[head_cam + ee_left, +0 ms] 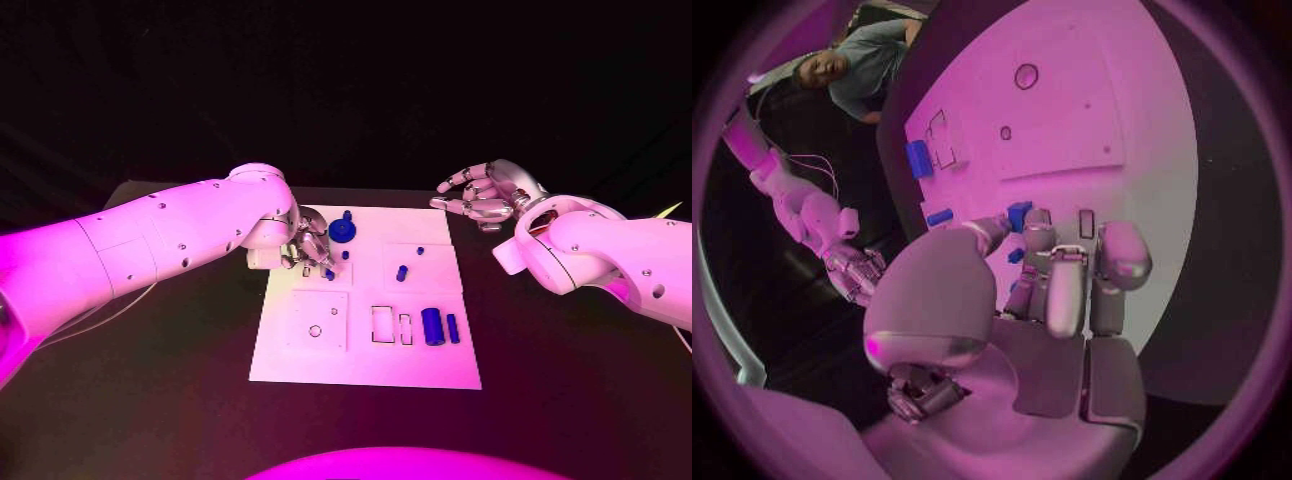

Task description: Assemble the parts on the task board

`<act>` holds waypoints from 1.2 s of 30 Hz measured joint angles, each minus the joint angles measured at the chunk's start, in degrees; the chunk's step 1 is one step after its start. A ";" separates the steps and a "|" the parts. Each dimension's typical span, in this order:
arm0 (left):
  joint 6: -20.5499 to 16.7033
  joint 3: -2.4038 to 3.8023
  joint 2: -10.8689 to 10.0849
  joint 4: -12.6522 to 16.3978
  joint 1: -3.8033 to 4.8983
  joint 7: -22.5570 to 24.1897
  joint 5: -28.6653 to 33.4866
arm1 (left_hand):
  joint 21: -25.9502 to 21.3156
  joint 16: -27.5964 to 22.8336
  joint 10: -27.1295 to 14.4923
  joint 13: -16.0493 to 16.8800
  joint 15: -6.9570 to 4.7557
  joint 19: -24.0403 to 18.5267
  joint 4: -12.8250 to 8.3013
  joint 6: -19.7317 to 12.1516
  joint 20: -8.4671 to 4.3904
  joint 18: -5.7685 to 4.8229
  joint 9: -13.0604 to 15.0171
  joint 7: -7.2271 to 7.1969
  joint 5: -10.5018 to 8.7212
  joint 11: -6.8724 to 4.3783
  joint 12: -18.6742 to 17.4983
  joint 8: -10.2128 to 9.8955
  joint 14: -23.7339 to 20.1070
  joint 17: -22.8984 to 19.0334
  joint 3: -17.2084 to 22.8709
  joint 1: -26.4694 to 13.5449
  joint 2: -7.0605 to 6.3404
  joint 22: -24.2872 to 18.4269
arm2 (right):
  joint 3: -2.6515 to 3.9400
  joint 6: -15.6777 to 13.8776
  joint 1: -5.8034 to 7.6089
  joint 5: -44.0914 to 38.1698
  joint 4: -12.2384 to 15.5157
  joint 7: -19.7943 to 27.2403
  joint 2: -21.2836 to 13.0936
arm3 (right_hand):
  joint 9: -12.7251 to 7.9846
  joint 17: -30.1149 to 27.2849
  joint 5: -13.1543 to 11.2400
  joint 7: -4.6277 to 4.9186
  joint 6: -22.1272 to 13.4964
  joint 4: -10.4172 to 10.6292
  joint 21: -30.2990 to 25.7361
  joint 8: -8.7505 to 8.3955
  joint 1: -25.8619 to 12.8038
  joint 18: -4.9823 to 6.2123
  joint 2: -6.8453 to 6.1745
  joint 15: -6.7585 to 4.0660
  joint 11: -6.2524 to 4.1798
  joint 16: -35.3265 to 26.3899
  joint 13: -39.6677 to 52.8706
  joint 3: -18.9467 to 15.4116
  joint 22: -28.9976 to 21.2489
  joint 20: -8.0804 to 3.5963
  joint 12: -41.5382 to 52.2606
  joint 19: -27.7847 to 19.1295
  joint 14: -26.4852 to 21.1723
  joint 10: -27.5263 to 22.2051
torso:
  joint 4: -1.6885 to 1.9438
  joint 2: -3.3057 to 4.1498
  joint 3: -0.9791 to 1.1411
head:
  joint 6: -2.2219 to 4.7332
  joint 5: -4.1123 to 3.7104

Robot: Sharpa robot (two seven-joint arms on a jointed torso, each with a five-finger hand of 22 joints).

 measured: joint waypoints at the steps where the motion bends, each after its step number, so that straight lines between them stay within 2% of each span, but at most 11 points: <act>1: -0.01 0.01 -0.01 0.00 0.01 0.00 0.04 | 0.00 0.00 0.00 0.00 0.00 0.00 -0.51 0.00 0.00 0.00 0.01 0.00 0.00 0.00 -0.03 -0.62 0.00 0.00 1.20 -0.47 -0.47 0.00 | 0.00 0.00 0.00 0.00 0.00 0.00 -0.01 | 0.00 0.00 0.00 0.00 0.00 0.00 0.00 0.00 0.00 0.00 0.00 0.00 0.00 0.00 0.00 0.00 0.00 0.00 0.00 0.00 0.00 0.00 | 0.00 0.00 -0.01 | 0.01 0.01; 4: -0.03 0.02 -0.04 0.00 0.01 0.01 0.13 | 0.01 0.00 0.01 -0.01 0.00 0.00 -2.10 -0.03 0.00 0.00 0.00 0.03 -0.02 0.02 -0.71 -1.40 0.00 0.00 3.07 -0.50 -0.50 0.01 | 0.00 0.01 0.00 0.00 0.00 -0.01 -0.02 | 0.00 0.00 0.00 0.00 0.00 0.00 0.00 0.00 0.00 0.00 0.00 0.00 0.00 0.00 0.00 0.00 0.00 0.00 0.00 0.00 0.00 0.00 | 0.00 -0.01 -0.01 | 0.02 0.06; 5: -0.04 0.02 -0.06 0.00 0.01 0.01 0.15 | 0.65 0.00 0.01 -0.02 0.00 0.00 -3.93 -0.52 0.00 0.00 -0.05 0.48 -0.03 0.02 -0.71 -2.18 0.00 0.00 4.93 -1.55 -1.53 0.00 | 0.00 0.02 0.00 0.00 -0.01 -0.01 -0.03 | 0.00 0.00 0.00 0.00 0.00 0.00 0.00 0.00 0.00 0.00 0.00 0.00 0.00 0.00 0.00 0.00 0.00 0.00 0.00 0.00 0.00 0.00 | 0.00 -0.01 -0.01 | 0.02 0.07; 8: -0.06 0.00 -0.19 0.01 -0.01 0.01 0.22 | 0.65 0.00 0.21 -0.01 0.00 0.00 -4.85 -0.51 0.00 0.00 -0.09 0.51 -0.03 0.22 -0.70 -3.01 0.00 0.00 5.85 -2.00 -1.97 0.03 | 0.00 0.03 0.00 -0.01 -0.01 -0.01 -0.04 | 0.00 0.00 0.00 0.00 0.00 0.00 0.00 0.00 0.00 0.00 0.00 0.00 0.00 0.00 0.00 0.00 0.00 0.00 0.00 0.00 0.00 0.00 | 0.00 -0.01 -0.01 | -0.02 0.07; 9: -0.09 -0.01 -0.25 0.02 -0.02 0.01 0.25 | 0.65 0.00 0.21 -0.01 0.00 0.00 -6.49 -0.51 0.00 -0.01 -0.31 0.52 -0.03 0.22 -0.70 -3.51 0.00 0.00 7.81 -2.39 -2.36 0.07 | 0.00 0.04 0.00 -0.01 -0.01 -0.01 -0.05 | 0.00 0.00 0.00 0.00 0.00 0.00 0.00 0.00 0.00 0.00 0.00 0.00 0.00 0.00 0.00 0.00 0.00 0.00 0.00 0.00 0.00 0.00 | 0.00 -0.01 -0.01 | -0.03 0.07; 14: -0.60 -0.07 -0.79 0.24 -0.07 0.02 0.79 | 0.67 0.66 0.41 0.02 0.00 0.01 -7.94 -0.50 0.01 0.00 -0.31 0.52 -0.03 0.40 -0.70 -3.54 0.00 0.00 10.82 -3.80 -3.76 0.38 | 0.00 0.08 0.00 -0.01 -0.03 -0.02 -0.09 | 0.00 0.00 0.00 0.00 0.00 0.00 0.00 0.00 0.00 0.00 0.00 0.00 0.00 0.00 0.00 0.00 0.00 0.00 0.00 0.00 0.00 0.00 | 0.00 -0.03 -0.01 | -0.06 0.07; 21: -1.57 -0.07 -2.19 0.97 -0.05 -0.04 3.01 | 1.32 0.67 0.54 1.38 -0.69 0.41 -9.75 -0.49 -0.40 -0.01 -0.30 0.52 0.05 0.31 -0.64 -3.54 -0.28 0.00 12.64 -6.00 -3.99 1.63 | 0.00 0.13 0.00 -0.01 -0.04 -0.04 -0.22 | 0.00 0.00 0.00 0.00 0.00 0.00 0.00 0.00 0.00 0.00 0.00 0.00 0.00 0.00 0.00 0.00 0.00 0.00 0.00 0.00 0.00 0.00 | 0.03 -0.08 0.03 | -0.09 0.05; 27: -3.19 0.05 -3.01 1.43 0.04 -0.05 4.32 | 2.44 2.11 1.80 3.75 -1.10 2.75 -11.52 -0.21 -1.04 -0.04 -0.12 0.24 5.34 -0.10 -0.13 -3.53 0.11 0.00 14.39 -8.74 -4.91 3.66 | 0.00 0.12 0.00 -0.01 -0.04 -0.06 -0.38 | 0.00 0.00 0.00 0.00 0.00 0.00 0.00 0.00 0.00 0.00 0.00 0.00 0.00 0.00 0.00 0.00 0.00 0.00 0.00 0.00 0.00 0.00 | 0.07 -0.12 0.08 | 0.02 0.21; 29: -4.08 0.03 -3.17 1.60 0.05 -0.05 4.47 | 3.10 2.22 2.71 4.40 -1.12 2.77 -11.98 0.15 -1.13 -3.17 1.69 -0.11 6.93 -0.59 0.50 -3.52 0.10 0.00 14.86 -10.54 -5.18 4.83 | 0.00 0.10 0.00 -0.01 -0.04 -0.06 -0.43 | 0.00 0.00 0.00 0.00 0.00 0.00 0.00 0.00 0.00 0.00 0.00 0.00 0.00 0.00 0.00 0.00 0.00 0.00 0.00 0.00 0.00 0.00 | 0.08 -0.11 0.07 | 0.04 0.28; 35: -6.49 -0.12 -3.34 2.12 0.05 0.03 4.24 | 3.77 2.89 4.99 7.07 -2.23 4.52 -12.37 1.82 -2.04 -3.09 1.85 -0.72 11.20 -1.30 1.20 -3.52 0.02 0.00 15.23 -11.88 -6.22 7.00 | 0.00 0.08 0.00 -0.01 -0.02 -0.06 -0.60 | 0.00 0.00 0.00 0.00 0.00 0.00 0.00 0.00 0.00 0.00 0.00 0.00 0.00 0.00 0.00 0.00 0.00 0.00 0.00 0.00 0.00 0.00 | 0.06 -0.07 0.07 | 0.05 0.38; 36: -6.88 -0.16 -3.34 2.21 0.05 0.04 4.10 | 3.78 2.89 5.14 7.08 -2.23 4.82 -12.37 2.08 -2.33 -3.09 1.85 -0.80 11.42 -1.42 1.19 -3.52 0.02 0.00 15.23 -12.41 -5.72 7.11 | 0.00 0.07 0.00 -0.01 -0.02 -0.07 -0.62 | 0.00 0.00 0.00 0.00 0.00 0.00 0.00 0.00 0.00 0.00 0.00 0.00 0.00 0.00 0.00 0.00 0.00 0.00 0.00 0.00 0.00 0.00 | 0.05 -0.06 0.05 | 0.05 0.39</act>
